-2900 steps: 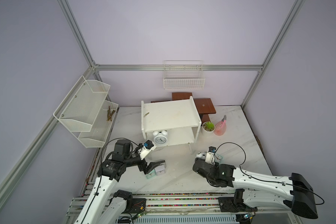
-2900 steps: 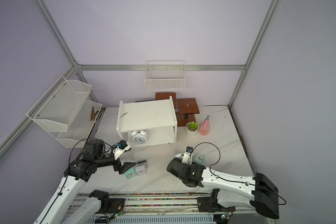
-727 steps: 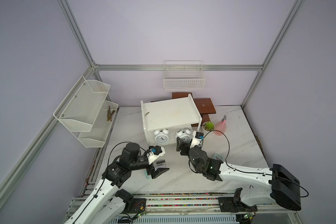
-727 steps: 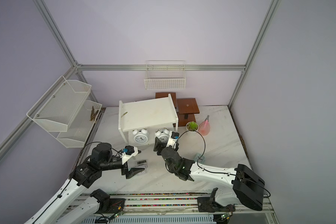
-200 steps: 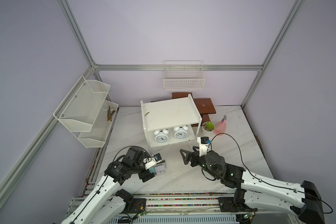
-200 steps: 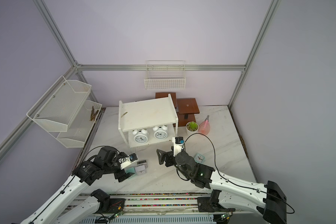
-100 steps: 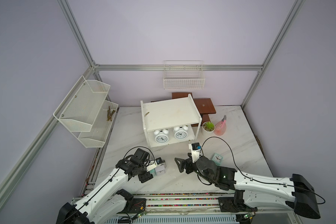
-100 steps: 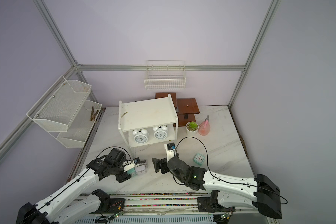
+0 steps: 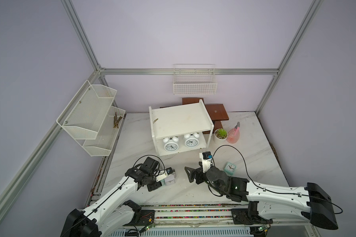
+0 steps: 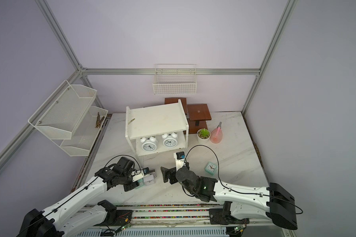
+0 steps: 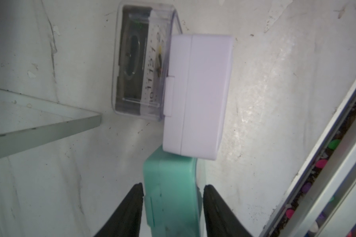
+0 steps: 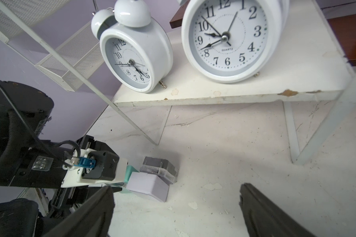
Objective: Place the alarm clocks on the shelf by style
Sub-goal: Pick up the alarm from the center of the board.
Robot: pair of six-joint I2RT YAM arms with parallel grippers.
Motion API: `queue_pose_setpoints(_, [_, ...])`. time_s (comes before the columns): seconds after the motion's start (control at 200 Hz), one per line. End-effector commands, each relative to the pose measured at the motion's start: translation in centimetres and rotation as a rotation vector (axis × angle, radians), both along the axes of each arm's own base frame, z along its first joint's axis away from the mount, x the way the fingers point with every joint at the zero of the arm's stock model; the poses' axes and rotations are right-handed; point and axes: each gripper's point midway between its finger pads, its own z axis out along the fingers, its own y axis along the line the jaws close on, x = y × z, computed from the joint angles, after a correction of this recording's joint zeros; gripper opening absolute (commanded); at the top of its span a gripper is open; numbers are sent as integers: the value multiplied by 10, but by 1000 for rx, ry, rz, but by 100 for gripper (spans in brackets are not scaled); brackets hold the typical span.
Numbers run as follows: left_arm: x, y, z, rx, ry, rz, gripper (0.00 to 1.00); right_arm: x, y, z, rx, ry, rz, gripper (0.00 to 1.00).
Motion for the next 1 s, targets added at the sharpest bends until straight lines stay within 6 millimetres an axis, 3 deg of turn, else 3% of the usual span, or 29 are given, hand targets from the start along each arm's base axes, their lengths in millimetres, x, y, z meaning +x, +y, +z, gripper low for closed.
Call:
queue_pose_setpoints(0.0, [-1,-8,2,-31,-2,-26,42,3,0,9,10,-28,-19,99])
queue_pose_setpoints(0.21, [-3,-7,8,-40,-2,-21,35,3,2,10,4,-30,-14,99])
queue_pose_setpoints(0.35, [-7,-11,24,-83,-7,-18,31,2,5,15,6,-38,2,99])
queue_pose_setpoints(0.6, [-11,-21,78,-194,-32,17,25,-7,22,22,-30,-75,69,99])
queue_pose_setpoints(0.775, [-8,-30,121,-281,-53,64,25,-23,38,33,-48,-137,134,99])
queue_pose_setpoints(0.995, [-4,-33,159,-322,-81,85,26,-44,62,36,-66,-187,210,99])
